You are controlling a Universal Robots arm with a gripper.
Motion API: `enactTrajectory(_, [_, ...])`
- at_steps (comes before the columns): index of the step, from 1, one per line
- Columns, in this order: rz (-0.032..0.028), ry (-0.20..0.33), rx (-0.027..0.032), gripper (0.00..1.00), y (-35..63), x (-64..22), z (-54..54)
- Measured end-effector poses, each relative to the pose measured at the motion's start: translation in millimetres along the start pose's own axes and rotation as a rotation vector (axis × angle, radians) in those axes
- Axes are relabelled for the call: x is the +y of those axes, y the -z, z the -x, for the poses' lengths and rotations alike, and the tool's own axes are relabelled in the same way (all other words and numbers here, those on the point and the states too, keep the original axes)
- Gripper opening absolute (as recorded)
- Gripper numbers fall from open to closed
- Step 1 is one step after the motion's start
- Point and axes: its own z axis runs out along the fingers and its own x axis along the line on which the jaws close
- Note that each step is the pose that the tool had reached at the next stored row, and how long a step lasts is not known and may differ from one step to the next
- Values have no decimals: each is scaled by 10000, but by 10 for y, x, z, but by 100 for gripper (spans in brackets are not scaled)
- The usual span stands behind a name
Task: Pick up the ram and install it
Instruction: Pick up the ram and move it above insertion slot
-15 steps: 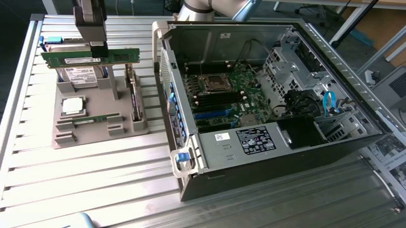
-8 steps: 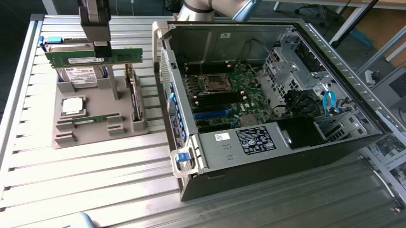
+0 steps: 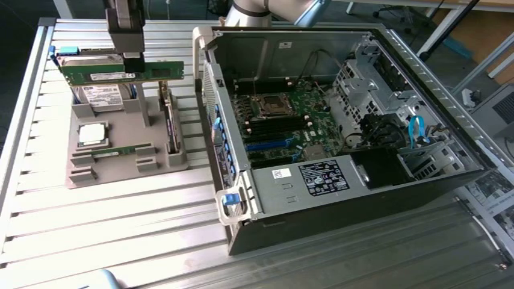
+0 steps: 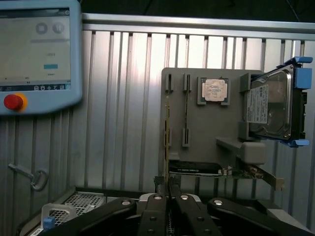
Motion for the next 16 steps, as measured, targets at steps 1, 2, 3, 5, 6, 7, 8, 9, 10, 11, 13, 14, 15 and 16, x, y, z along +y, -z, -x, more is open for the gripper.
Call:
enactTrajectory(1, [2, 0, 0, 13, 0, -4, 0])
enactTrajectory(2, [4, 0, 0, 13, 0, -9, -1])
enactTrajectory(3, [6, 0, 0, 13, 1, -13, -1])
enactTrajectory(5, [11, 0, 0, 13, 1, -24, -1])
enactTrajectory(6, [13, 1, 0, 13, 1, -29, -2])
enactTrajectory(7, [16, 1, 0, 13, 2, -34, -2])
enactTrajectory(8, [19, 1, 1, 13, 2, -39, -2])
enactTrajectory(9, [21, 1, 1, 13, 2, -45, -3])
enactTrajectory(10, [25, 1, 1, 13, 2, -52, -3])
enactTrajectory(11, [27, 1, 0, 13, 2, -56, -3])
enactTrajectory(13, [31, 1, 1, 13, 3, -65, -4])
enactTrajectory(14, [35, 1, 1, 13, 3, -72, -4])
enactTrajectory(15, [37, 1, 0, 13, 3, -76, -5])
enactTrajectory(16, [40, 1, 0, 13, 3, -83, -5])
